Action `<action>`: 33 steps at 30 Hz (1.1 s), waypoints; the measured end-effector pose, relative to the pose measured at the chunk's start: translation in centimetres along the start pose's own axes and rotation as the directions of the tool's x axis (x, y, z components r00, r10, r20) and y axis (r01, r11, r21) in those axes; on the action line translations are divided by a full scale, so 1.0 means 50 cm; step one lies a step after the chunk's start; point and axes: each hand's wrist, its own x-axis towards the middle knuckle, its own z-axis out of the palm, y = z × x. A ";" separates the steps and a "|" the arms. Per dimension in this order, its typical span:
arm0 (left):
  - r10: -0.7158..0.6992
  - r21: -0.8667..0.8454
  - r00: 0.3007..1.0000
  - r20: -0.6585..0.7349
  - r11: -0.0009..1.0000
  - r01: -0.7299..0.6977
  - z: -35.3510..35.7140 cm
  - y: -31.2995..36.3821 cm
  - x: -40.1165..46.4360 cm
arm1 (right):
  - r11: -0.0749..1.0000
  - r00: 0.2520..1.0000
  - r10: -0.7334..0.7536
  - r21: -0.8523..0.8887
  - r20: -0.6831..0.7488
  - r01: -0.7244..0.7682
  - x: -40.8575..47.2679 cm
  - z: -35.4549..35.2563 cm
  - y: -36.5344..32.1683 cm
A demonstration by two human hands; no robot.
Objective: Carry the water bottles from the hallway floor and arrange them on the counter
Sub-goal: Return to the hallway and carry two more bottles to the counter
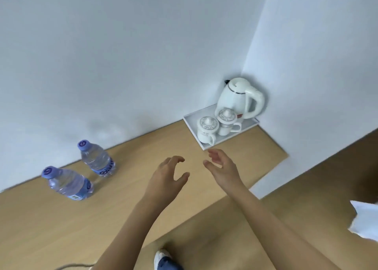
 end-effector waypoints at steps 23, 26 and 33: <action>0.411 -0.220 0.693 0.593 0.910 -0.351 0.817 0.801 -0.054 | 0.924 0.615 0.381 0.303 -0.690 -0.233 -0.446 -0.980 0.441; 0.456 -0.238 0.642 0.616 0.885 -0.400 0.901 0.877 -0.026 | 0.909 0.555 0.416 0.344 -0.721 -0.235 -0.447 -1.061 0.472; 0.516 -0.296 0.529 0.674 0.845 -0.446 1.101 1.084 0.105 | 0.878 0.454 0.478 0.405 -0.752 -0.255 -0.347 -1.302 0.528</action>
